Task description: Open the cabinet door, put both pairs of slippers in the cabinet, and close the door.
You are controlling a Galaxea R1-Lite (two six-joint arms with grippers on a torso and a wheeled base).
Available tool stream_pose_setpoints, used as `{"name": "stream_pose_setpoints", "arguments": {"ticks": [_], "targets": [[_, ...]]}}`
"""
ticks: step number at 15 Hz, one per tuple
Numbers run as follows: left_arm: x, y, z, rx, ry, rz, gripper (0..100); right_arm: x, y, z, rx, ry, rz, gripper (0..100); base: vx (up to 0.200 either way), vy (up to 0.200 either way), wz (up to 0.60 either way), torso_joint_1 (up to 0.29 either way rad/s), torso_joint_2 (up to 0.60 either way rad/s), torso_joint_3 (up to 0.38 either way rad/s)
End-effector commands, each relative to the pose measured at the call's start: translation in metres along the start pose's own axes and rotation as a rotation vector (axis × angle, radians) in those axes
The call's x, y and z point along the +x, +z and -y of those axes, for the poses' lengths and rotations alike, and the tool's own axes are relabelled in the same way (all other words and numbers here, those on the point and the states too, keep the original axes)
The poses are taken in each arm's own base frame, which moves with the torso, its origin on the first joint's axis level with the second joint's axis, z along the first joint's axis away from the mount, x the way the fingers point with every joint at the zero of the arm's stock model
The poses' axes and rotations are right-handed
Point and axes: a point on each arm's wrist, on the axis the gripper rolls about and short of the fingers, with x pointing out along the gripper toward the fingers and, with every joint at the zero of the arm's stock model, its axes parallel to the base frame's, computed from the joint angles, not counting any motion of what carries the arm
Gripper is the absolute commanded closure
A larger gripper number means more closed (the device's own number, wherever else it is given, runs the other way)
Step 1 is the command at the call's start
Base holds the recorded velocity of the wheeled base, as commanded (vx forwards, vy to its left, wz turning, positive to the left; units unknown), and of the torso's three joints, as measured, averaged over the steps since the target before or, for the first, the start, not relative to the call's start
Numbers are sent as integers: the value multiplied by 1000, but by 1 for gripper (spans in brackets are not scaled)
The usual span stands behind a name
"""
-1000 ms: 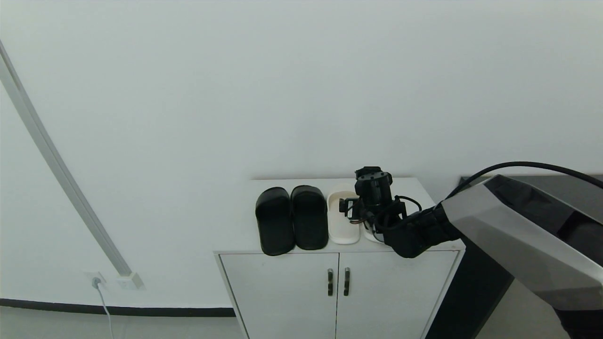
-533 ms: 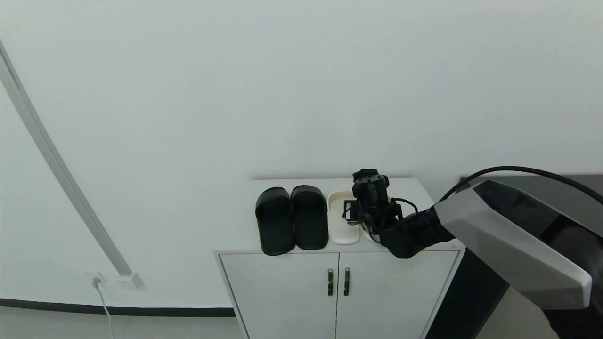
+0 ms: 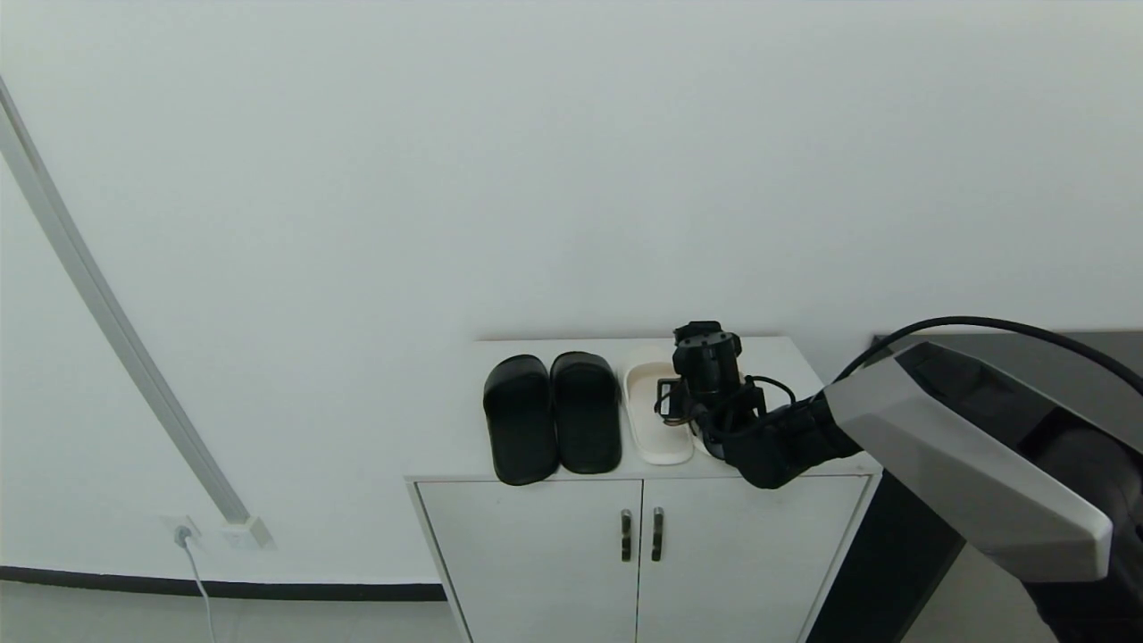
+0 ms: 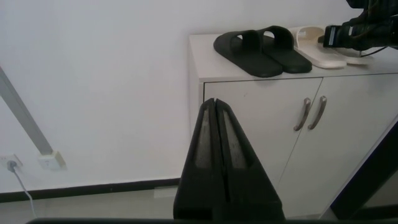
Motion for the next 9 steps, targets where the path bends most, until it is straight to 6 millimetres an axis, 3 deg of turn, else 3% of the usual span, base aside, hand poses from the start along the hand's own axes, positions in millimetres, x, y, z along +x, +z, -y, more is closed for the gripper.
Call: {"name": "stream_pose_setpoints", "arguments": {"ticks": [1, 5, 9], "targets": [[0, 0, 0, -1, 0, -1, 100, -7, 12, 1, 11, 2, 20, 100, 0, 0, 0, 0, 0, 0], [0, 0, 0, -1, 0, -1, 100, -42, 42, 8, 19, 18, 48, 100, 0, 0, 0, 0, 0, 0], [0, 0, 0, -2, 2, -1, 100, -96, 49, 27, -19, 86, 59, 100, 0, 0, 0, 0, 0, 0]]}}
